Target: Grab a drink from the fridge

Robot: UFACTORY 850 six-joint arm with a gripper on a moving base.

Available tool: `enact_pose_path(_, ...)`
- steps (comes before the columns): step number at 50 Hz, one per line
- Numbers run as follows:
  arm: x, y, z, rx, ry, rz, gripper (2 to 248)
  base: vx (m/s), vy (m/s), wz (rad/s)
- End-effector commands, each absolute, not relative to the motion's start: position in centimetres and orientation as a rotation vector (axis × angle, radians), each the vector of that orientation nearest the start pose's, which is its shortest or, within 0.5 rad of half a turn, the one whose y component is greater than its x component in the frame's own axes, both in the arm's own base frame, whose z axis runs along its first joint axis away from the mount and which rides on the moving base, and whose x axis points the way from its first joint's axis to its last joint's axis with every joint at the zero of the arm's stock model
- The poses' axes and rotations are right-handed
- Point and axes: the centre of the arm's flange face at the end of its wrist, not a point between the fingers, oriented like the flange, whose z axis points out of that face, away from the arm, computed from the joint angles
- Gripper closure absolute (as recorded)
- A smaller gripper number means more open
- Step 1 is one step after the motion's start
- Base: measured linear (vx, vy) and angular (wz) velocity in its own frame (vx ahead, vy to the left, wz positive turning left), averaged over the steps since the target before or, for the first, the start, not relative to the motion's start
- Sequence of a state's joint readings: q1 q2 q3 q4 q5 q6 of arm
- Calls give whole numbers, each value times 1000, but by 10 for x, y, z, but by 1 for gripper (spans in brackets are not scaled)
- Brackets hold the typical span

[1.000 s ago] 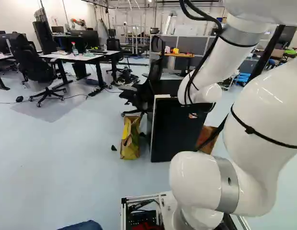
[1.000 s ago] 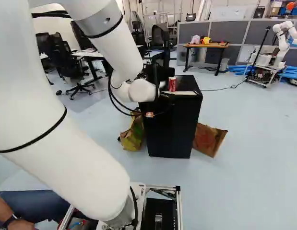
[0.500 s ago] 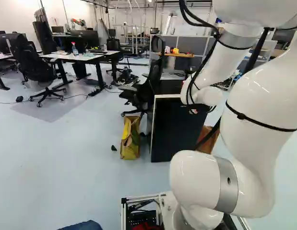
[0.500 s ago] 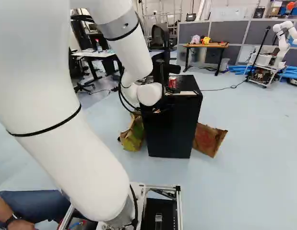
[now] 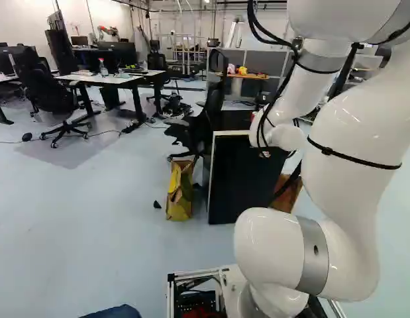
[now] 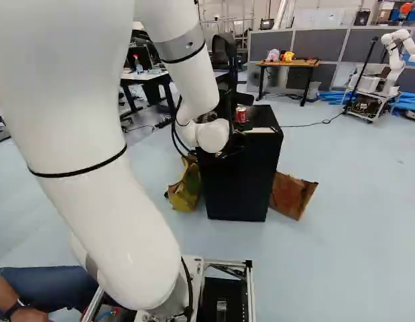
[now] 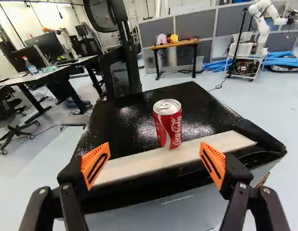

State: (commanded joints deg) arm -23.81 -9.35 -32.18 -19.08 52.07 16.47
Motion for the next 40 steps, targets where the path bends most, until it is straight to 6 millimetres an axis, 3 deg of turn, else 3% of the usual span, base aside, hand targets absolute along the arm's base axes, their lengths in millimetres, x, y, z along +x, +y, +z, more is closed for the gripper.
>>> enact_pose_path(28, 432, -164, 369, -2405, 296, -1928, 3, 0, 0, 0)
enact_pose_path(40, 435, -166, 375, -2328, 269, -2009, 3, 0, 0, 0)
